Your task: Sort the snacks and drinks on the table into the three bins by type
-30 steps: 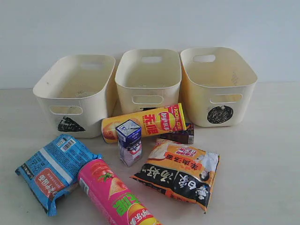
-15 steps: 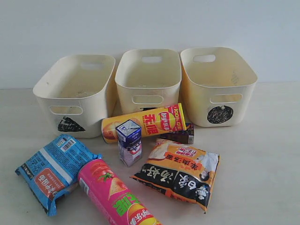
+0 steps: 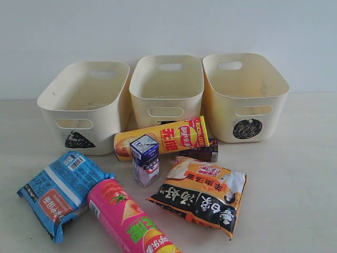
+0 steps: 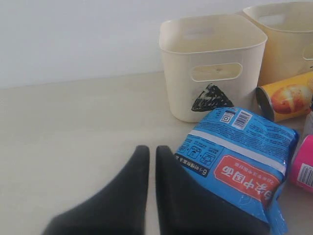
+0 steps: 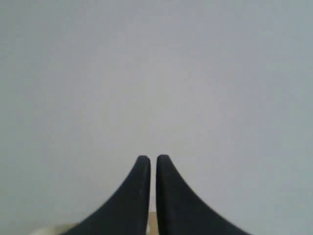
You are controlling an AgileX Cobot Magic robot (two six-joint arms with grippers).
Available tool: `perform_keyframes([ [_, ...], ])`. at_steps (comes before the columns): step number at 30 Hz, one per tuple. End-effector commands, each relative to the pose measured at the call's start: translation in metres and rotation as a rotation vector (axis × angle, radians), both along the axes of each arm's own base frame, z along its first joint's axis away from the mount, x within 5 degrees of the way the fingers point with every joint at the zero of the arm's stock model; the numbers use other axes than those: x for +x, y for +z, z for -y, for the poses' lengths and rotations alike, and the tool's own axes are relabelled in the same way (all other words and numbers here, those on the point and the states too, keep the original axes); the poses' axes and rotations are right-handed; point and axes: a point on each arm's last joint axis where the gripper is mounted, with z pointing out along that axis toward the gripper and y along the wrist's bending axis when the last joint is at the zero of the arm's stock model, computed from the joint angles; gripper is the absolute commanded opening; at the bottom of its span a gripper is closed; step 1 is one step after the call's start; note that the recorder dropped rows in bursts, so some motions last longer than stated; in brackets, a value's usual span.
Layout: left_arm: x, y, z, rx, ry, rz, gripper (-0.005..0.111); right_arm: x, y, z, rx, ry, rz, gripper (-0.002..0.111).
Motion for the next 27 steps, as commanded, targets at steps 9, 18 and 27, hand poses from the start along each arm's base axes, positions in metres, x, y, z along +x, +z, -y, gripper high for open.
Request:
perform_keyframes([
  [9, 0.000, -0.001, 0.000, -0.009, 0.000, 0.003, 0.004, -0.007, 0.050, 0.000, 0.123, 0.077, 0.108, 0.002],
  [18, 0.000, -0.001, 0.000, -0.009, 0.000, 0.003, 0.004, 0.032, 0.095, -0.001, 0.119, 0.073, 0.140, 0.002],
  [27, 0.000, -0.001, 0.000, -0.009, 0.000, 0.003, 0.004, 0.120, 0.089, -0.003, 0.151, 0.067, -0.193, 0.002],
])
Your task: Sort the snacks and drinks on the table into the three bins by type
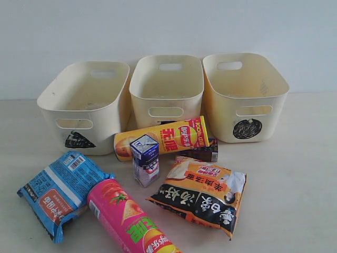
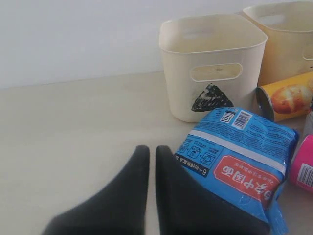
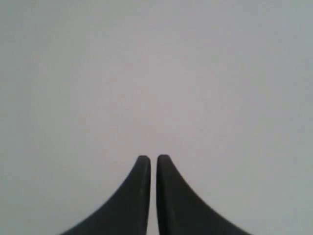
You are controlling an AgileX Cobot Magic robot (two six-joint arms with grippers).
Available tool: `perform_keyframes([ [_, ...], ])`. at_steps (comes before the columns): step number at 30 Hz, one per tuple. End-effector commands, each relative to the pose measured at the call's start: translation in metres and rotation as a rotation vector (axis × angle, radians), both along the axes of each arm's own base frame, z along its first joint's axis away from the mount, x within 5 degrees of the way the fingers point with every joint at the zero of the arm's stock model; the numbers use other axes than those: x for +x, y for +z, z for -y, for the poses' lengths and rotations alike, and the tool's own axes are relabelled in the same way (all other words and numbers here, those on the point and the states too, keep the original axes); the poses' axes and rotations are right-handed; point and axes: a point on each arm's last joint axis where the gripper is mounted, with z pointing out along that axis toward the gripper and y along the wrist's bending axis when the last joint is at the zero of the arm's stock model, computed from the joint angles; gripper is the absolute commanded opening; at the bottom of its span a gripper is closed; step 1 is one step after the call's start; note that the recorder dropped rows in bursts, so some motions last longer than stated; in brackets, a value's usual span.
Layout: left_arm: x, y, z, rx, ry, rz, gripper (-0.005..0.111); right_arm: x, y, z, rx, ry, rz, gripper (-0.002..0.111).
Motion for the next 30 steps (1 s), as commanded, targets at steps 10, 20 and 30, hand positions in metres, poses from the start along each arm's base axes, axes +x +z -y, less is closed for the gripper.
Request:
perform_keyframes([
  [10, 0.000, -0.001, 0.000, -0.009, 0.000, 0.003, 0.004, 0.092, -0.098, -0.003, 0.005, 0.014, -0.796, 0.002],
  [20, 0.000, -0.001, 0.000, -0.009, 0.000, 0.003, 0.004, 0.125, -0.127, -0.005, -0.204, 0.080, -1.366, 0.002],
  [30, 0.000, -0.001, 0.000, -0.009, 0.000, 0.003, 0.004, 0.140, -0.117, -0.053, -0.187, 0.752, -1.481, 0.002],
])
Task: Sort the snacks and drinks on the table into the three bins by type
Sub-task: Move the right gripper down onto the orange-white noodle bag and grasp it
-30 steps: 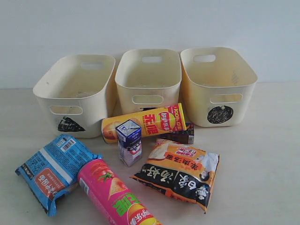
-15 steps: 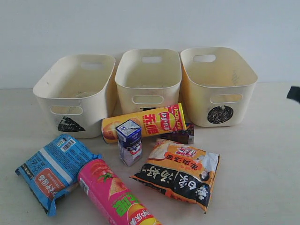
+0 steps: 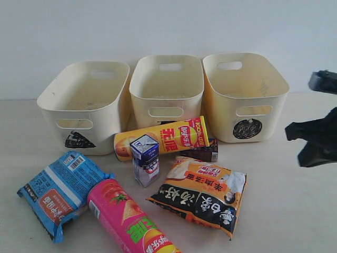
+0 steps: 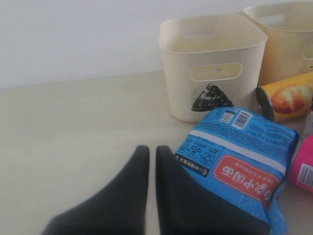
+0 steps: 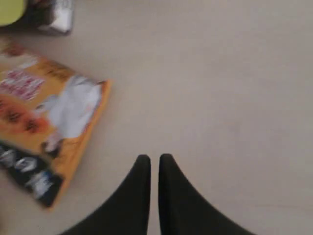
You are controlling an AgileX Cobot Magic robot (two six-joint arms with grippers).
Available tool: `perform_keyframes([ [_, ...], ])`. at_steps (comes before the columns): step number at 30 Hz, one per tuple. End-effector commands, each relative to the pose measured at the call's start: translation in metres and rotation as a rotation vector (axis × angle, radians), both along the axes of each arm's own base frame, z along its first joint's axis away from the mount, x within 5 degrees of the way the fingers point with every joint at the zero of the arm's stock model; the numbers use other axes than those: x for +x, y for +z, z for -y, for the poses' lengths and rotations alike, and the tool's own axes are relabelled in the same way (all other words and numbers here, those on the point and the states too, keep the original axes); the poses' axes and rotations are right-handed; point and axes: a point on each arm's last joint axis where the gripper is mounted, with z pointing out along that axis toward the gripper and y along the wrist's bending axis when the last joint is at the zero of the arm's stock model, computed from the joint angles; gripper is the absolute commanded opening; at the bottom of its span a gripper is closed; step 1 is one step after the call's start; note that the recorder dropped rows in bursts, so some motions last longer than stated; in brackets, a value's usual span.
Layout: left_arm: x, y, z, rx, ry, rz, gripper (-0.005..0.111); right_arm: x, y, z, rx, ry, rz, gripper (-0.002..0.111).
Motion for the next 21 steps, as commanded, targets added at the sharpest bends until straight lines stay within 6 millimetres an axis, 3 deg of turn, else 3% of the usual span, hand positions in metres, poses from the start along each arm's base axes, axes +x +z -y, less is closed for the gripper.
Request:
perform_keyframes([
  [1, 0.000, -0.001, 0.000, -0.009, 0.000, 0.003, 0.004, 0.002, 0.002, -0.023, 0.237, 0.172, -0.028, 0.002],
  [6, 0.000, -0.001, 0.000, -0.009, 0.000, 0.003, 0.004, 0.006, -0.004, -0.033, 0.423, 0.099, 0.005, 0.002],
  [10, 0.000, -0.001, 0.000, -0.009, 0.000, 0.003, 0.004, -0.002, -0.017, -0.038, 0.566, 0.005, 0.025, 0.003],
  [15, 0.000, -0.001, 0.000, -0.009, 0.000, 0.003, 0.004, -0.015, -0.042, -0.033, 0.557, -0.116, 0.013, 0.005],
  [20, 0.000, -0.001, 0.000, -0.009, 0.000, 0.003, 0.004, -0.015, -0.058, -0.029, 0.518, -0.188, -0.017, 0.053],
  [21, 0.000, -0.001, 0.000, -0.009, 0.000, 0.003, 0.004, -0.012, -0.065, -0.028, 0.530, -0.232, -0.036, 0.074],
])
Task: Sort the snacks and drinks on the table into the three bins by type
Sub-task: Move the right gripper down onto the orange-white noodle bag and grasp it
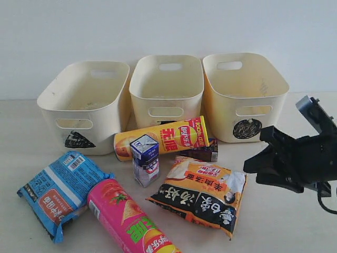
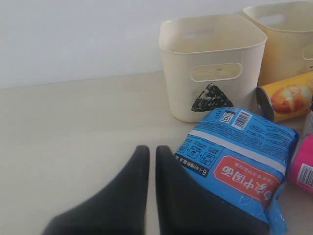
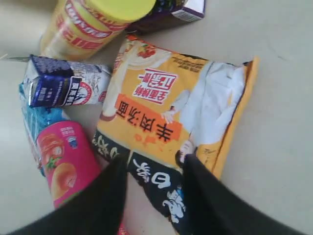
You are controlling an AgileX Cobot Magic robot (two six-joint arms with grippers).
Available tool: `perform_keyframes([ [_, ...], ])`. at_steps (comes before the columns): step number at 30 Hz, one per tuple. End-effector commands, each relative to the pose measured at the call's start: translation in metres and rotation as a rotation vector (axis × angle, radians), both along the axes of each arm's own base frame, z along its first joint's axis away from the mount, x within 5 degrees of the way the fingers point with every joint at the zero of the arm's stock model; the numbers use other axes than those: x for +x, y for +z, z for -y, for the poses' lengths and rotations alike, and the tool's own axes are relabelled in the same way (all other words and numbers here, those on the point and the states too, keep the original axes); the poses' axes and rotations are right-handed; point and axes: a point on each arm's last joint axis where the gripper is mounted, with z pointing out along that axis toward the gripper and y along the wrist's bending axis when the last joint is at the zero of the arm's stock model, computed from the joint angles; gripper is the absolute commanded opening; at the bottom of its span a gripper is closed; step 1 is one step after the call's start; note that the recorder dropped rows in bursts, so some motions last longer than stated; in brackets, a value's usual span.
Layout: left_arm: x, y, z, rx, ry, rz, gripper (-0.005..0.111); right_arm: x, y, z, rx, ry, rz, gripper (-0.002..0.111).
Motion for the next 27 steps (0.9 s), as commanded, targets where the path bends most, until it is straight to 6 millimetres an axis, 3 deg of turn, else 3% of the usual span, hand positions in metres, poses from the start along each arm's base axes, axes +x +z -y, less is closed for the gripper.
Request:
perform_keyframes([
  [1, 0.000, -0.001, 0.000, -0.009, 0.000, 0.003, 0.004, 0.006, -0.017, 0.003, 0.006, -0.082, -0.055, 0.079],
  [8, 0.000, -0.001, 0.000, -0.009, 0.000, 0.003, 0.004, 0.016, -0.072, -0.001, 0.098, -0.151, -0.228, 0.080],
  [11, 0.000, -0.001, 0.000, -0.009, 0.000, 0.003, 0.004, 0.016, -0.086, 0.000, 0.085, -0.144, -0.244, 0.089],
  [16, 0.000, -0.001, 0.000, -0.009, 0.000, 0.003, 0.004, 0.023, -0.093, -0.001, 0.079, -0.141, -0.250, 0.090],
  [22, 0.000, -0.001, 0.000, -0.009, 0.000, 0.003, 0.004, 0.038, -0.091, -0.023, -0.061, -0.123, -0.198, 0.090],
  [27, 0.000, -0.001, 0.000, -0.009, 0.000, 0.003, 0.004, 0.042, -0.092, -0.027, -0.111, -0.137, -0.189, 0.086],
])
